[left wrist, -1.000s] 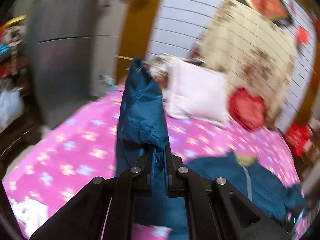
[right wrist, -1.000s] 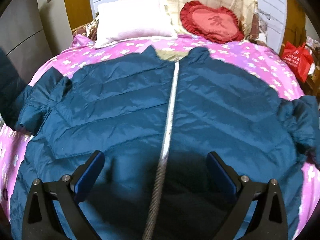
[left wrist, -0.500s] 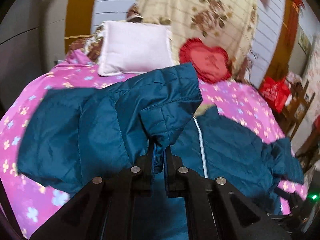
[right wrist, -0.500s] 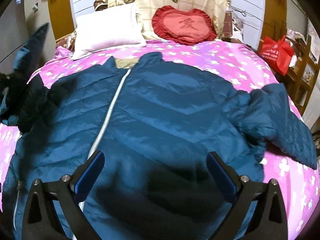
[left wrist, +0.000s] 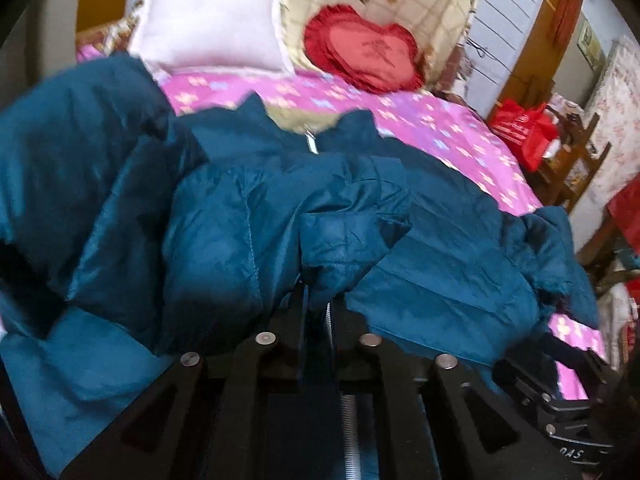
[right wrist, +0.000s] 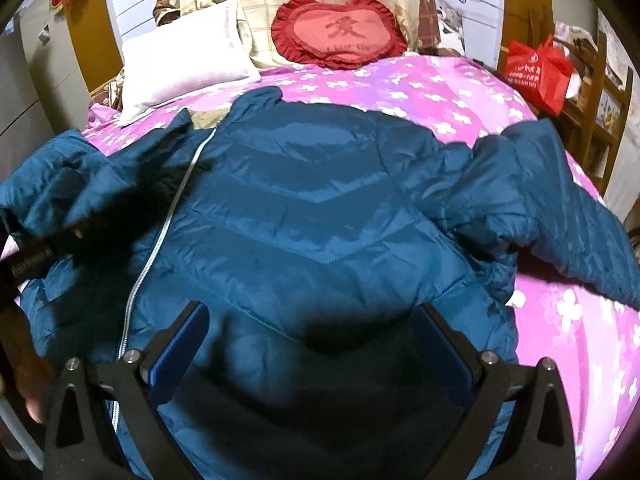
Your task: Fold large clothes
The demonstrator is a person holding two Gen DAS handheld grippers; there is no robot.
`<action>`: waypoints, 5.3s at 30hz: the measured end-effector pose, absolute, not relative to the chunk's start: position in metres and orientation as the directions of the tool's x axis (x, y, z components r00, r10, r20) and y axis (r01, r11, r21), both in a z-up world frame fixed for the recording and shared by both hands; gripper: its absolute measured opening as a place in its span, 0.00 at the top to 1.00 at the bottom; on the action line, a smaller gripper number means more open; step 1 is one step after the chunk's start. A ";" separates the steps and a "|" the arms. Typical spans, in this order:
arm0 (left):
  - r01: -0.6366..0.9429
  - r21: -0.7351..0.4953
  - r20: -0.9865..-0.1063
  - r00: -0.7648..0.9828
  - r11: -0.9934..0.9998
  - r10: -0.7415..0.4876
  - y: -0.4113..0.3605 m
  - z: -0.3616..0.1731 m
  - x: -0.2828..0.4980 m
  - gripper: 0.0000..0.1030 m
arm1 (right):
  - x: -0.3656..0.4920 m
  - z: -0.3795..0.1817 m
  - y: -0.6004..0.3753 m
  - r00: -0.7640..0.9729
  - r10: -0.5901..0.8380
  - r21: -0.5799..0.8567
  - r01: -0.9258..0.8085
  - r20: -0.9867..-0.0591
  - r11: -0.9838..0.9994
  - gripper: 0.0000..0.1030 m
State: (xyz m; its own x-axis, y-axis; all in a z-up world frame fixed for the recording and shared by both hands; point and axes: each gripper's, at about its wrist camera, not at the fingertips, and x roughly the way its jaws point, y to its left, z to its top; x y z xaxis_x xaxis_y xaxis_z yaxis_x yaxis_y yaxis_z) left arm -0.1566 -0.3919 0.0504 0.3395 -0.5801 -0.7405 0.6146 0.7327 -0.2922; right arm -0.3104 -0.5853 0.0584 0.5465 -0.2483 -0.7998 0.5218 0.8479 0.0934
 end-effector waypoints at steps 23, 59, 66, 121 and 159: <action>0.399 -0.072 -0.730 0.603 0.914 -0.321 -0.230 0.086 -0.138 0.68 | -0.226 0.054 -0.573 0.647 -0.030 0.363 0.465 -0.762 0.807 0.00; 0.323 -0.113 -0.736 0.608 0.940 -0.298 -0.228 0.067 -0.069 0.68 | -0.226 0.095 -0.615 0.640 -0.163 0.196 0.451 -0.751 0.871 0.43; 0.326 -0.129 -0.769 0.564 0.937 -0.302 -0.233 0.034 -0.055 0.68 | -0.144 0.060 -0.542 0.630 -0.095 0.105 0.274 -0.771 0.956 0.43; 0.416 -0.061 -0.699 0.631 0.907 -0.336 -0.257 0.056 -0.092 0.58 | -0.251 0.071 -0.601 0.600 -0.277 0.020 0.439 -0.751 0.898 0.39; 0.480 -0.076 -0.677 0.619 0.874 -0.399 -0.266 0.102 -0.170 0.58 | -0.308 0.085 -0.592 0.569 -0.303 0.018 0.489 -0.765 0.872 0.24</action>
State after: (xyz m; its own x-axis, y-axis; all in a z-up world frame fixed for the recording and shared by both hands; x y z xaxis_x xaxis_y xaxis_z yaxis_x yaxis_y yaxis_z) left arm -0.1702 -0.2661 0.1019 0.6186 -0.3994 -0.6767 0.4805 0.8737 -0.0764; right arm -0.3079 -0.5919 0.0853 0.5687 -0.3033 -0.7646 0.4892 0.8720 0.0180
